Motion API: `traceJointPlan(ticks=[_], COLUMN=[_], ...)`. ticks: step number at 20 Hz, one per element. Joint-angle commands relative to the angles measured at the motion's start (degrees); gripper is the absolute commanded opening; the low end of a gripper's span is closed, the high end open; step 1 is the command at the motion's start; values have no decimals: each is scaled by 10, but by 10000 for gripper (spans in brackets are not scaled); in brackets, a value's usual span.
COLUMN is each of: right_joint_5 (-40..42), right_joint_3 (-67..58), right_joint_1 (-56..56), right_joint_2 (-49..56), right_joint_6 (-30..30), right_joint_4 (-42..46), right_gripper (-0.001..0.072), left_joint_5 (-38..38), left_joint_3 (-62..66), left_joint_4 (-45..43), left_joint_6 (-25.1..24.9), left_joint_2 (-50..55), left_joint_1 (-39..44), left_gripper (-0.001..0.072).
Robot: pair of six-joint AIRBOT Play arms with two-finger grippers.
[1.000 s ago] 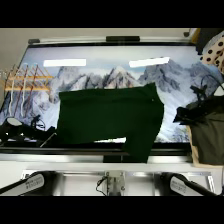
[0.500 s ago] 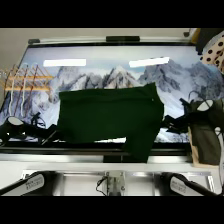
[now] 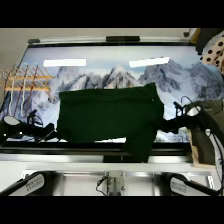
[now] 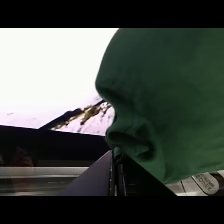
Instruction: Fold the shirts.
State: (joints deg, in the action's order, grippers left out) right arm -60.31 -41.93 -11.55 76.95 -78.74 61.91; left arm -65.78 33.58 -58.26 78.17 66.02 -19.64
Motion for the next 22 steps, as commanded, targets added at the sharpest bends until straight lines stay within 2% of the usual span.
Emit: traceJointPlan(ticks=[1,4,5,7,9,10,12,13,17,20,22], right_joint_5=[24,14,18,57,112,128,130,122,44,-33,-90], right_joint_3=[-19,-120,-174,-314,-447,-511,-605,-631,-662,-662,-662], right_joint_1=[33,40,39,39,39,39,39,39,39,39,39], right_joint_2=[-13,-103,-143,-232,-301,-332,-378,-399,-466,-469,-455], right_joint_6=[19,47,48,87,99,94,55,39,28,-17,-16], right_joint_4=[-7,-6,-2,7,34,59,104,114,168,234,237], right_gripper=[71,71,71,71,71,71,71,71,71,71,71], left_joint_5=[-19,-29,-26,-3,46,64,61,51,14,-83,-104], left_joint_3=[28,164,237,424,624,705,839,883,902,892,856], left_joint_4=[3,6,13,14,10,-5,-54,-72,-129,-156,-155], left_joint_6=[-20,-48,-68,-64,-29,9,93,103,132,130,113], left_joint_2=[-11,-73,-101,-153,-190,-202,-220,-234,-294,-296,-296], left_joint_1=[-1,0,0,-1,-1,-1,-1,-1,-1,-1,-1], left_gripper=[30,30,30,30,30,31,31,30,30,31,32])
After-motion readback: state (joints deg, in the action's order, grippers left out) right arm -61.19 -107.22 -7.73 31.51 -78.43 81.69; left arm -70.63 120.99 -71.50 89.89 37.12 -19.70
